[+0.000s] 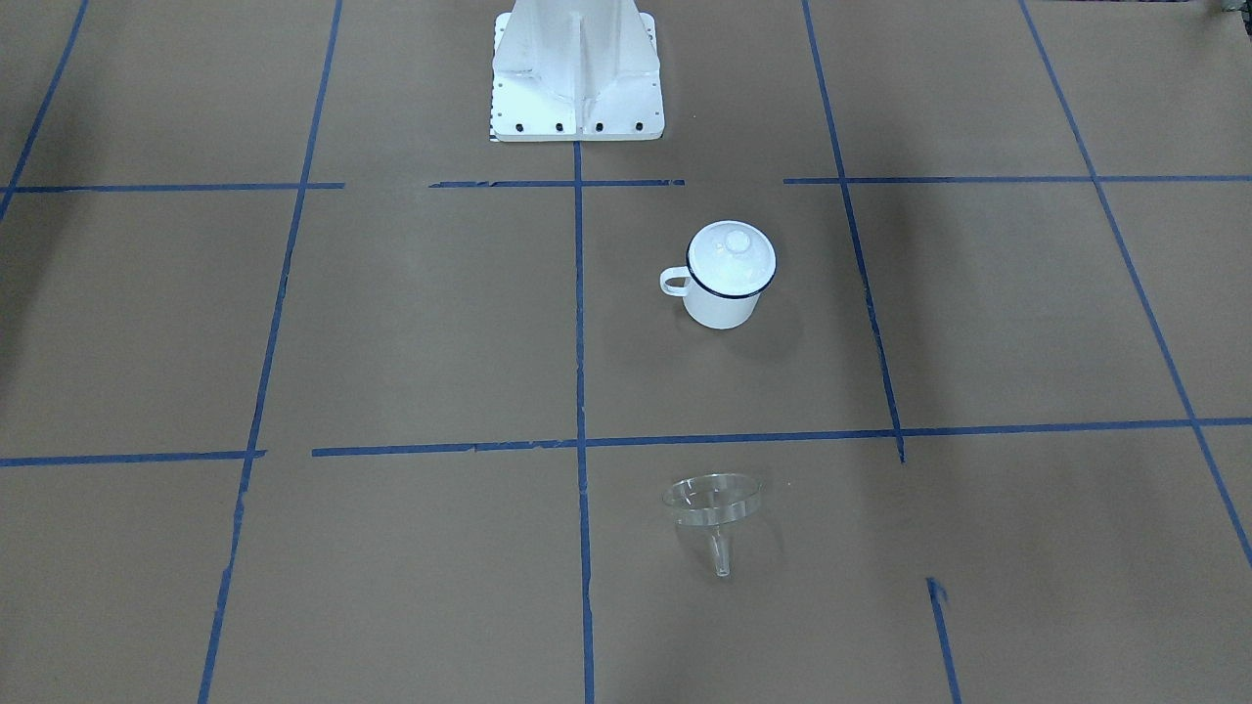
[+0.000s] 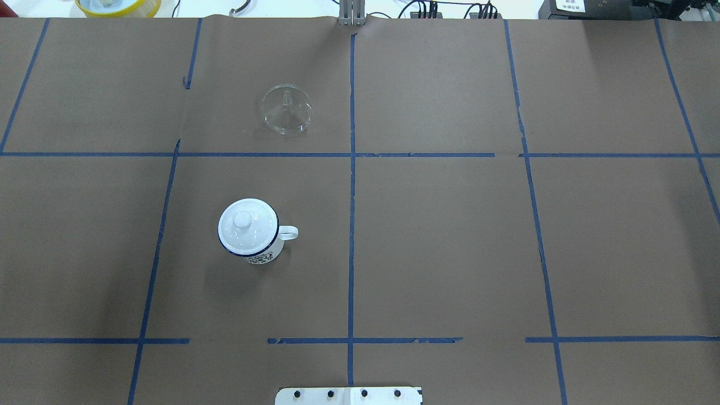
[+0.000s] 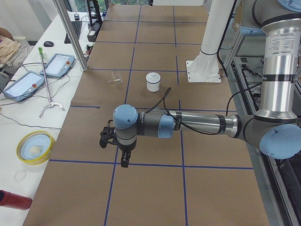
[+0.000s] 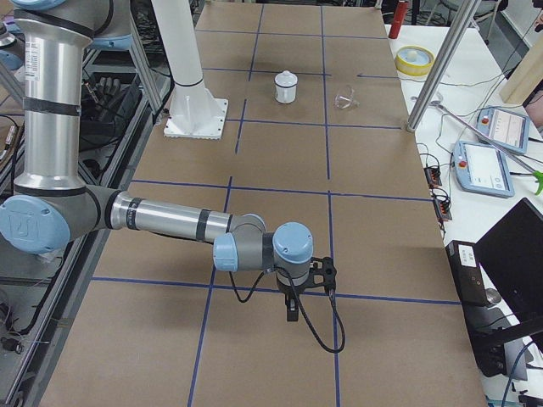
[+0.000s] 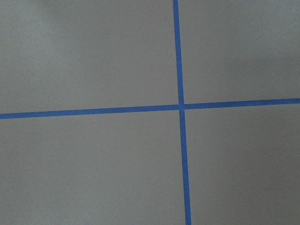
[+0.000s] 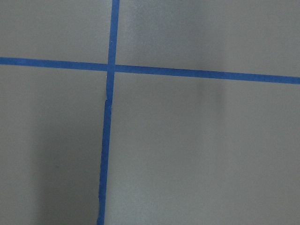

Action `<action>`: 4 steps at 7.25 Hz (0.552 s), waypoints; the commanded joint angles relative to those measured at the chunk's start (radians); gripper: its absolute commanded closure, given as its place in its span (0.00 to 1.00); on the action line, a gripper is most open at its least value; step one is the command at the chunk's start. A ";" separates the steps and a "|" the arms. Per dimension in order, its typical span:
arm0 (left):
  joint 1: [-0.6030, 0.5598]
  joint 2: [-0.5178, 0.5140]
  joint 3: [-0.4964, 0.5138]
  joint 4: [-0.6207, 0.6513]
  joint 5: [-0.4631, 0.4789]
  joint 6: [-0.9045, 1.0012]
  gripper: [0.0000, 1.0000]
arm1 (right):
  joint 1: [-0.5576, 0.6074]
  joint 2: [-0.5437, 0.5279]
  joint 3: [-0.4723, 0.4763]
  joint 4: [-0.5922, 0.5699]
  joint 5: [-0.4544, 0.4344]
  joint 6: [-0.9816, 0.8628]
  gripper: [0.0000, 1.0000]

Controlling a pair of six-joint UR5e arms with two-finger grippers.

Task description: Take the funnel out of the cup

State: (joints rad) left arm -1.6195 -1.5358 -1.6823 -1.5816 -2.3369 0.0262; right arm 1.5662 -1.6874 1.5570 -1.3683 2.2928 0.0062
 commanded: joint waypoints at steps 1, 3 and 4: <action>-0.003 0.045 -0.014 -0.001 -0.002 0.004 0.00 | 0.000 0.000 0.000 0.000 -0.001 0.000 0.00; -0.005 0.052 -0.028 -0.003 -0.002 0.008 0.00 | 0.000 0.000 0.000 0.000 -0.001 0.000 0.00; -0.005 0.054 -0.031 -0.001 -0.002 0.001 0.00 | 0.000 0.000 0.000 0.000 -0.001 0.000 0.00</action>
State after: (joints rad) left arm -1.6240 -1.4851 -1.7066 -1.5837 -2.3392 0.0320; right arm 1.5662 -1.6874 1.5570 -1.3683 2.2922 0.0061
